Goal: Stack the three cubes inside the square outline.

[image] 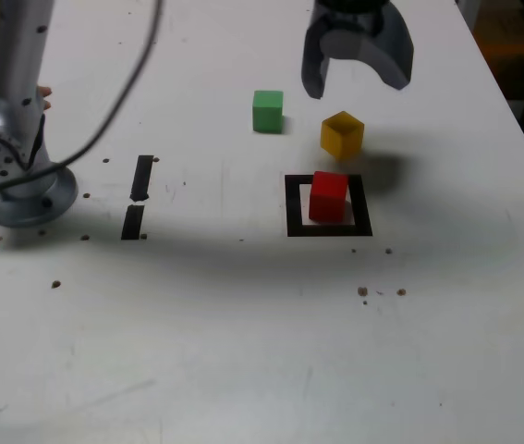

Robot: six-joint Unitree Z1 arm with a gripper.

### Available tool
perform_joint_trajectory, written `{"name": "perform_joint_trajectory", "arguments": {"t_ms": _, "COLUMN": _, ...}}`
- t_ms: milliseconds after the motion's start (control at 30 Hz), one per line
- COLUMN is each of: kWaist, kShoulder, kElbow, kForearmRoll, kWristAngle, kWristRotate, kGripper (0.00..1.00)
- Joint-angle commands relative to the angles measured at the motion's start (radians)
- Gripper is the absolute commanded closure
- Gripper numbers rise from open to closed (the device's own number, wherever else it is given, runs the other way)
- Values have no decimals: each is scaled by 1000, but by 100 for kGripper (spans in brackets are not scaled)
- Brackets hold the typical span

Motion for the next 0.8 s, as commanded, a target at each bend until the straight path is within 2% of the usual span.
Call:
{"name": "perform_joint_trajectory", "arguments": {"t_ms": 0, "kWaist": 15, "kShoulder": 26, "kElbow": -3, "kForearmRoll": -4, "kWristAngle": -3, "kWristRotate": 263, "kGripper": 5}}
{"name": "perform_joint_trajectory", "arguments": {"t_ms": 300, "kWaist": 22, "kShoulder": -29, "kElbow": 167, "kForearmRoll": -91, "kWristAngle": 19, "kWristRotate": 351, "kGripper": 7}}
{"name": "perform_joint_trajectory", "arguments": {"t_ms": 467, "kWaist": 22, "kShoulder": -29, "kElbow": 266, "kForearmRoll": -187, "kWristAngle": -9, "kWristRotate": 389, "kGripper": 7}}
{"name": "perform_joint_trajectory", "arguments": {"t_ms": 567, "kWaist": 22, "kShoulder": -21, "kElbow": 263, "kForearmRoll": -214, "kWristAngle": -23, "kWristRotate": 404, "kGripper": 7}}
{"name": "perform_joint_trajectory", "arguments": {"t_ms": 767, "kWaist": 30, "kShoulder": -9, "kElbow": 200, "kForearmRoll": -234, "kWristAngle": -19, "kWristRotate": 428, "kGripper": 10}}
